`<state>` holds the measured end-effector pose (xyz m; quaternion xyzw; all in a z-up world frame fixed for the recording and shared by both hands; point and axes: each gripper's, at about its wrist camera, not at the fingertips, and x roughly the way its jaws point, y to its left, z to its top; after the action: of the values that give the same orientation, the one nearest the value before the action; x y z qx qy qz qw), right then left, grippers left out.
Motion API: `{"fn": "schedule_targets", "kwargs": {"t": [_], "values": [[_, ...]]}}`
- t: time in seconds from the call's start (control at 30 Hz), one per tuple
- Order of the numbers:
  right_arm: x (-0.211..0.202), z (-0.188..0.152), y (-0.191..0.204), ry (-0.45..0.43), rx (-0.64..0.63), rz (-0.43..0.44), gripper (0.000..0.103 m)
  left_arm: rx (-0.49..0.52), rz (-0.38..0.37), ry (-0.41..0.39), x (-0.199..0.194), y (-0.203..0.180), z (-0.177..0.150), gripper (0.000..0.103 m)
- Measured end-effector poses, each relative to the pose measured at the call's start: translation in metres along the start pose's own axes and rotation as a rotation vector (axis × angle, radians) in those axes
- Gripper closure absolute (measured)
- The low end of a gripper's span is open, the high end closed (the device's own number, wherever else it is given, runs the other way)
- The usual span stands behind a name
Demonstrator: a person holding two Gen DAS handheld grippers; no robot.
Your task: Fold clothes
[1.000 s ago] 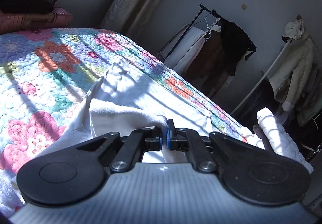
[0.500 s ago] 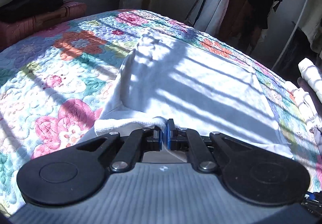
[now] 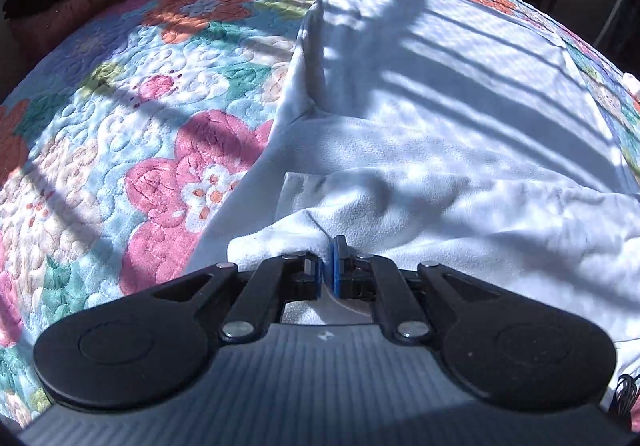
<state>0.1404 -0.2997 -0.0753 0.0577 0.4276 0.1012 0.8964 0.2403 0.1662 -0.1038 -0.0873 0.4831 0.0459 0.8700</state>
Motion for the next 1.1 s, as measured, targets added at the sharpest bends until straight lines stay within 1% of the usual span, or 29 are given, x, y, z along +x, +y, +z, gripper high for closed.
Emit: {"fn": "schedule_targets", "kwargs": {"t": [0.07,0.1,0.17,0.23,0.27,0.33,0.37,0.4,0.47,0.57,0.67,0.7,0.73,0.8,0.83,0.87,0.93,0.97,1.03,1.1], "values": [[-0.012,0.014,0.01,-0.04,-0.025,0.043,0.051,-0.002,0.013,0.031,0.001,0.0,-0.001,0.096],[-0.013,0.019,0.016,-0.055,-0.049,0.042,0.049,-0.011,0.022,0.035,-0.001,0.0,0.0,0.096],[-0.009,0.036,0.03,-0.075,-0.141,0.03,0.049,-0.008,0.077,-0.001,-0.011,-0.001,0.001,0.094],[0.003,0.049,0.039,-0.08,-0.215,0.0,0.048,-0.052,0.094,-0.025,-0.02,0.009,0.001,0.086],[0.012,0.058,0.041,-0.075,-0.244,-0.029,0.048,-0.08,0.098,-0.035,-0.024,0.016,0.001,0.085],[0.027,0.07,0.041,-0.066,-0.241,-0.054,0.048,-0.135,0.106,-0.054,-0.033,0.028,0.001,0.083],[0.032,0.074,0.04,-0.063,-0.225,-0.051,0.048,-0.162,0.11,-0.064,-0.038,0.035,0.002,0.082],[0.037,0.077,0.037,-0.064,-0.205,-0.044,0.048,-0.19,0.099,-0.064,-0.038,0.041,0.002,0.08],[0.047,0.082,0.033,-0.063,-0.168,-0.034,0.048,-0.232,0.067,-0.058,-0.035,0.05,0.003,0.08],[0.065,0.086,0.024,-0.045,-0.109,-0.039,0.048,-0.197,0.022,-0.112,-0.037,0.046,0.006,0.08],[0.085,0.089,0.013,-0.03,0.004,-0.025,0.048,-0.143,-0.044,-0.17,-0.034,0.039,0.011,0.08],[0.089,0.089,0.01,-0.025,0.031,-0.016,0.048,-0.132,-0.056,-0.186,-0.033,0.038,0.011,0.077],[0.094,0.089,0.007,-0.014,0.049,-0.007,0.048,-0.128,-0.059,-0.2,-0.031,0.038,0.011,0.074],[0.103,0.09,0.002,0.009,0.049,-0.021,0.048,-0.12,-0.065,-0.229,-0.028,0.039,0.011,0.074],[0.105,0.089,0.001,0.013,0.044,-0.034,0.048,-0.135,-0.069,-0.247,-0.029,0.042,0.01,0.074],[0.106,0.089,-0.001,0.014,0.042,-0.043,0.048,-0.171,-0.08,-0.262,-0.032,0.048,0.01,0.074],[0.109,0.09,-0.008,0.022,0.055,-0.031,0.048,-0.272,-0.107,-0.264,-0.039,0.062,0.012,0.074],[0.11,0.09,-0.01,0.026,0.068,-0.023,0.047,-0.291,-0.105,-0.26,-0.039,0.065,0.013,0.074],[0.114,0.091,-0.015,0.033,0.096,-0.007,0.047,-0.294,-0.083,-0.246,-0.035,0.067,0.016,0.073],[0.118,0.092,-0.015,0.042,0.111,0.014,0.047,-0.253,-0.104,-0.195,-0.017,0.064,0.016,0.068]]}}
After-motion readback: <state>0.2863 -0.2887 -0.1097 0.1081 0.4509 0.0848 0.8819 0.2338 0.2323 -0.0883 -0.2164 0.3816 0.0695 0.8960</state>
